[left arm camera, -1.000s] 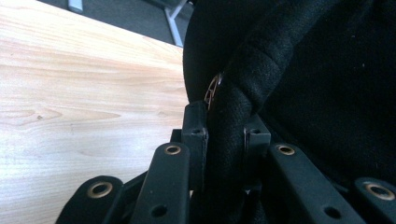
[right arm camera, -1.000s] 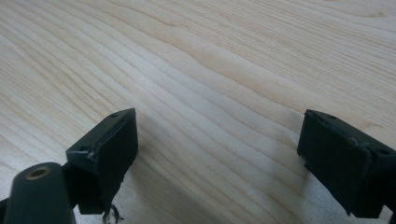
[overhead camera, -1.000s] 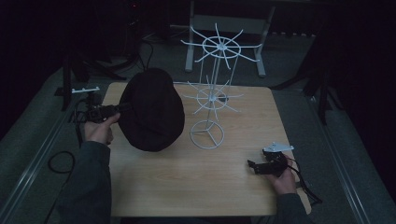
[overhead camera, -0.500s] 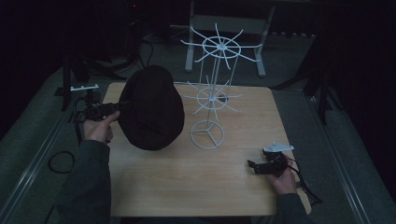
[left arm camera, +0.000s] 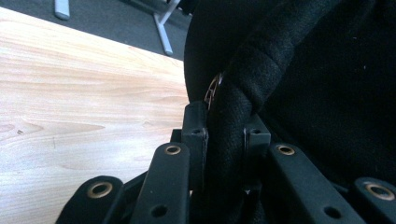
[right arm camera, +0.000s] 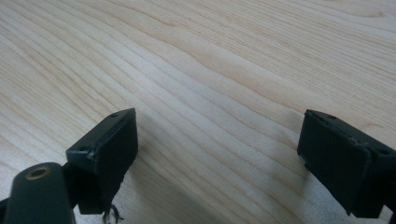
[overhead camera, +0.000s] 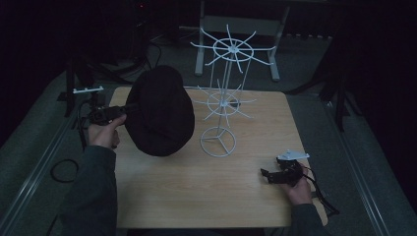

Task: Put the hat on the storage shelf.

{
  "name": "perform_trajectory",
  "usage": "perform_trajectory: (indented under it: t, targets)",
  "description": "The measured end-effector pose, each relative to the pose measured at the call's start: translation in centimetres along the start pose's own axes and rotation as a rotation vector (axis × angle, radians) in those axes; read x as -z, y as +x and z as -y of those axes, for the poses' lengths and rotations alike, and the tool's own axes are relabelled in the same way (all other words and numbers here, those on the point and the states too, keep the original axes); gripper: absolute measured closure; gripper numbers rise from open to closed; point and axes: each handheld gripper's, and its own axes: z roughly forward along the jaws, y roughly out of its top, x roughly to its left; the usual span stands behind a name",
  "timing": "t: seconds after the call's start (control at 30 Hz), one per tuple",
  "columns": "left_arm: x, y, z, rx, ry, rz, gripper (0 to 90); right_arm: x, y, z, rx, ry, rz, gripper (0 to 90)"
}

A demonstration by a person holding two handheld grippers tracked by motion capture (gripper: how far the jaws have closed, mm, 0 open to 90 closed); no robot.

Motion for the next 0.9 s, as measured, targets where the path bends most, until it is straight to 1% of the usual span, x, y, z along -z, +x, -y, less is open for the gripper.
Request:
perform_trajectory:
  t: [0.2,0.43,0.7,0.9]
  targets:
    - [0.20,-0.21,-0.27,-0.002,-0.010,0.005,78.0,0.00,0.01,0.00,-0.001,0.000,0.001,12.1]
    - [0.23,-0.40,-0.40,0.016,-0.028,0.031,77.9,0.00,0.00,0.00,0.000,0.000,0.001,12.1]
    - [0.33,-0.42,-0.53,0.027,-0.037,0.040,77.9,0.00,0.00,0.00,0.000,0.000,0.001,12.1]
    - [0.41,-0.50,-0.62,0.042,-0.046,0.047,77.9,0.00,-0.01,0.00,0.001,0.001,0.000,12.1]
